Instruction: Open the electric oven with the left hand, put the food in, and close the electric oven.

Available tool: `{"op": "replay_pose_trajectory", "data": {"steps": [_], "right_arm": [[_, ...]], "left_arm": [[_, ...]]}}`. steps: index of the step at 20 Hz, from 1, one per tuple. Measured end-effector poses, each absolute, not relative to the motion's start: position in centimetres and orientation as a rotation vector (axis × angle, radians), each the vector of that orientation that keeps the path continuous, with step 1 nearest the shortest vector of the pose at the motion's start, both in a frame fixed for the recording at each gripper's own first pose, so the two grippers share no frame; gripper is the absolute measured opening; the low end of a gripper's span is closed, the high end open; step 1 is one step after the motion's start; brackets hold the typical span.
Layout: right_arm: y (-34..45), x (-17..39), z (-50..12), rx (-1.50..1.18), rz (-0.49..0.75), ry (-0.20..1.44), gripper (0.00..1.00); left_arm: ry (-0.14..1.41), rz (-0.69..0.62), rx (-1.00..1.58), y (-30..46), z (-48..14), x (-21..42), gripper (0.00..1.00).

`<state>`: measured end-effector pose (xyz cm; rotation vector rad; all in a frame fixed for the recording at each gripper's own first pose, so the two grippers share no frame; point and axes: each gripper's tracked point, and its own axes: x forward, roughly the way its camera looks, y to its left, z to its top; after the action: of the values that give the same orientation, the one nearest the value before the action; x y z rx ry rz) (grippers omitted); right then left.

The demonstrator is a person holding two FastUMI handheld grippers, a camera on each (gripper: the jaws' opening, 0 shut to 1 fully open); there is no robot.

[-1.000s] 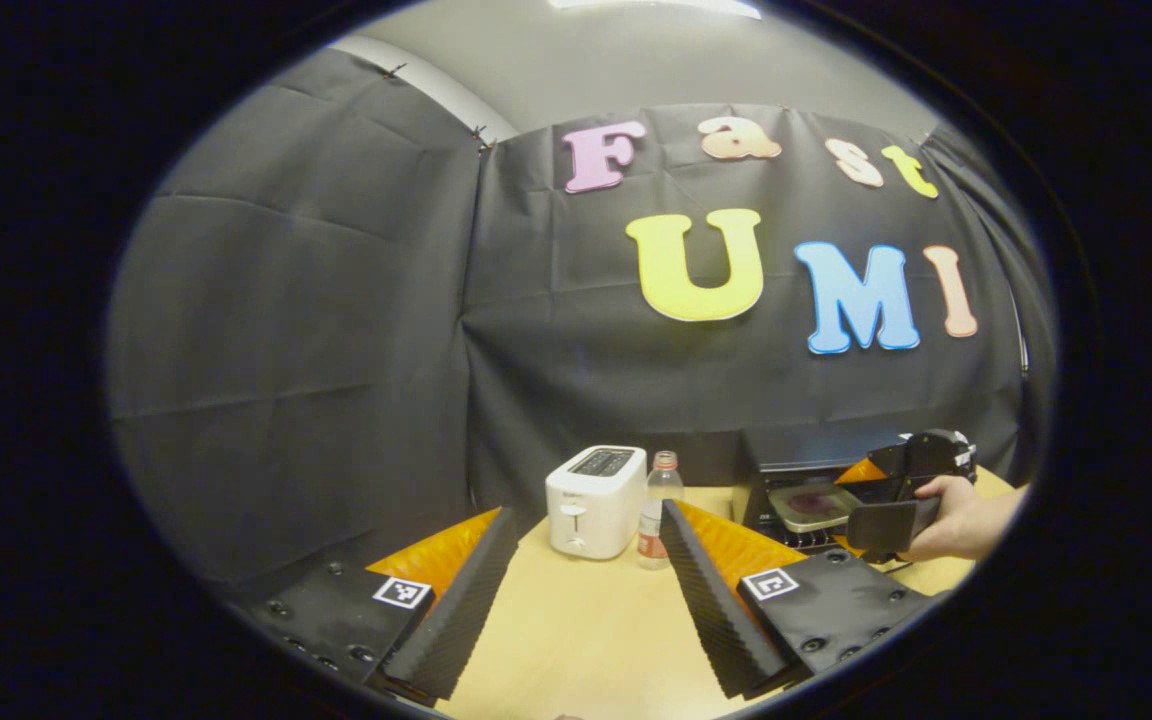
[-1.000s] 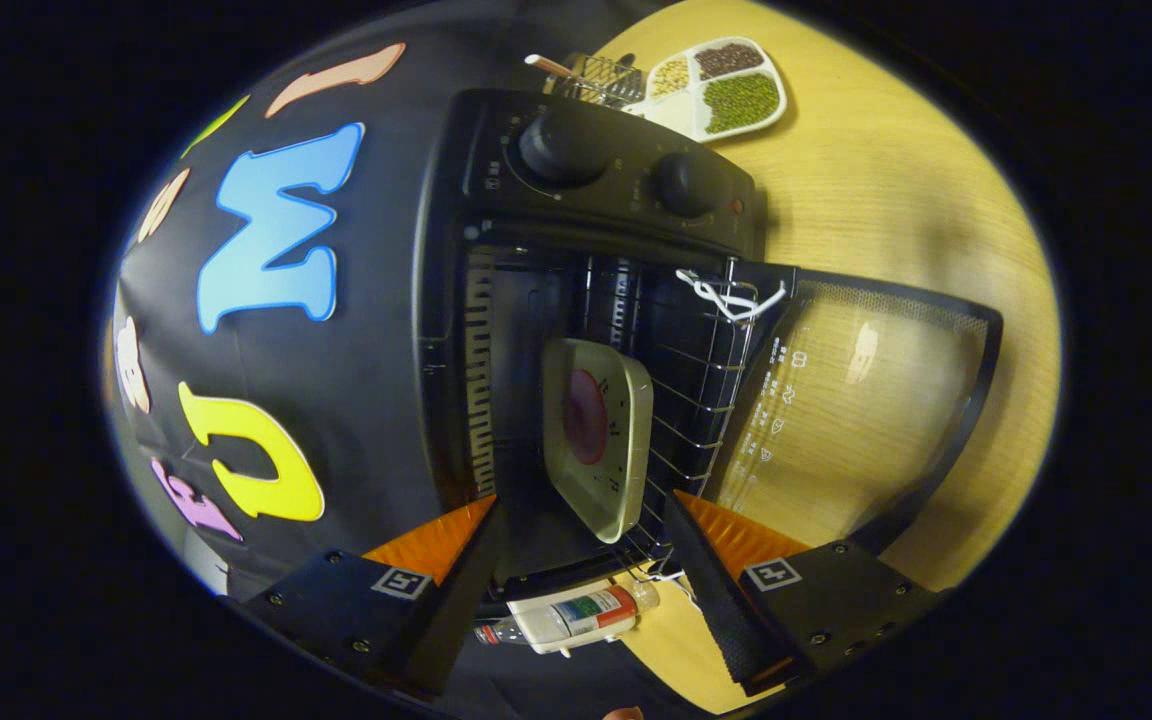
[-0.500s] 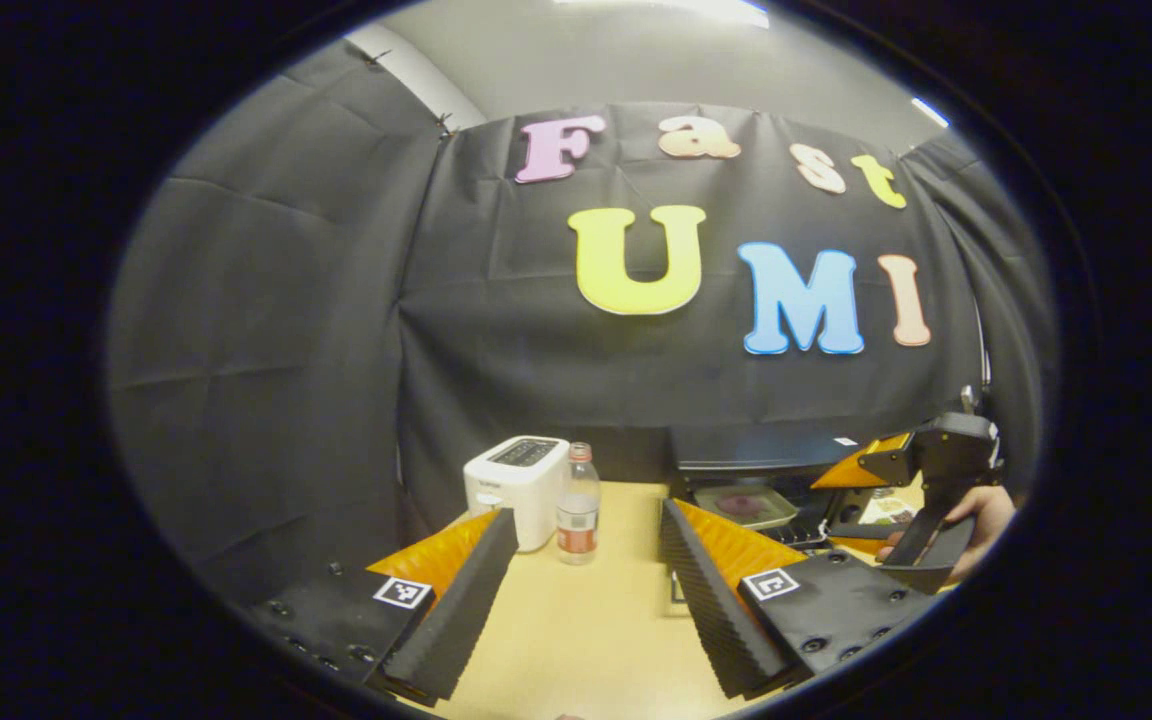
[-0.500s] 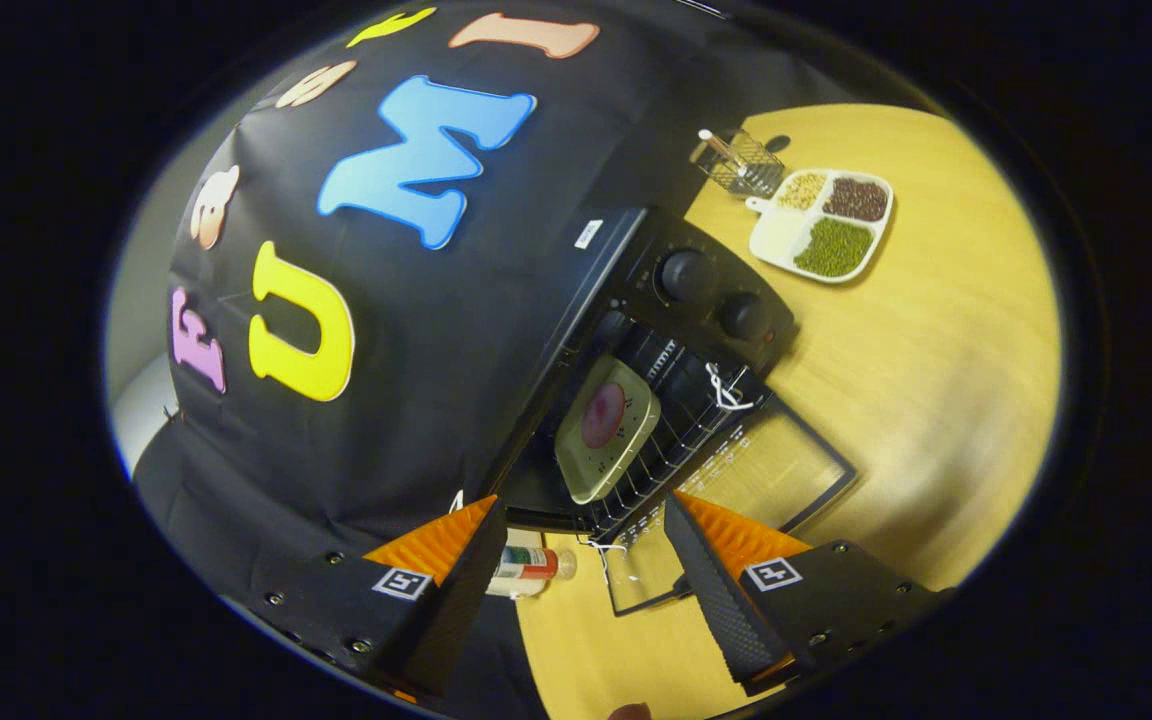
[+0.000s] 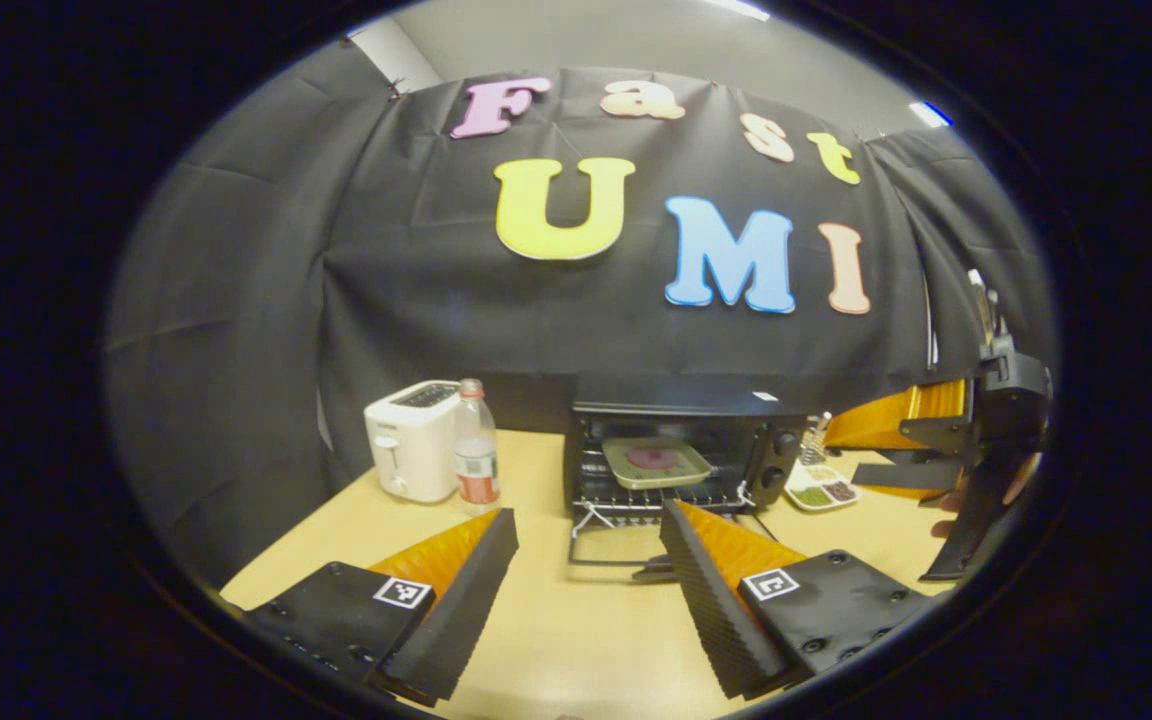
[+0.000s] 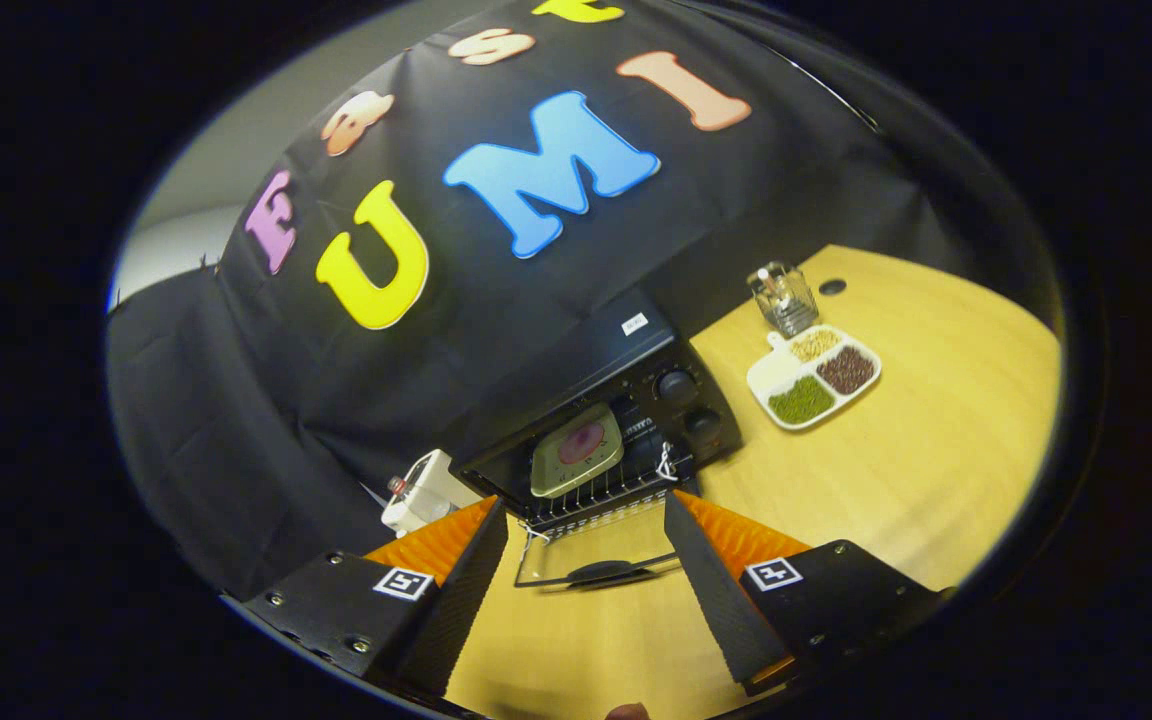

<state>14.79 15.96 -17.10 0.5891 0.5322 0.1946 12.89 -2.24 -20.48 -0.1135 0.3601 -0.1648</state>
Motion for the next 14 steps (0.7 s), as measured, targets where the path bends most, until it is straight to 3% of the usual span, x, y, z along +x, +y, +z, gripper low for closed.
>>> {"op": "replay_pose_trajectory", "data": {"steps": [1, 2, 9, 14], "right_arm": [[15.1, 14.4, -16.6, 0.537, 0.198, 0.51, 0.98], [14.9, 14.0, -15.9, 0.495, 0.192, 0.492, 0.98], [9.6, 12.1, -14.5, 0.283, 0.118, 0.392, 0.98], [6.2, 11.3, -13.2, 0.188, 0.017, 0.32, 0.98]], "left_arm": [[0.378, -0.187, -0.115, -3.4, -21.2, 12.9, 0.9], [0.394, -0.205, -0.112, -4.4, -22.0, 13.0, 1.0], [0.544, -0.32, -0.104, -10.7, -28.9, 14.1, 1.0], [0.655, -0.33, -0.092, -12.6, -34.3, 15.3, 0.98]]}}
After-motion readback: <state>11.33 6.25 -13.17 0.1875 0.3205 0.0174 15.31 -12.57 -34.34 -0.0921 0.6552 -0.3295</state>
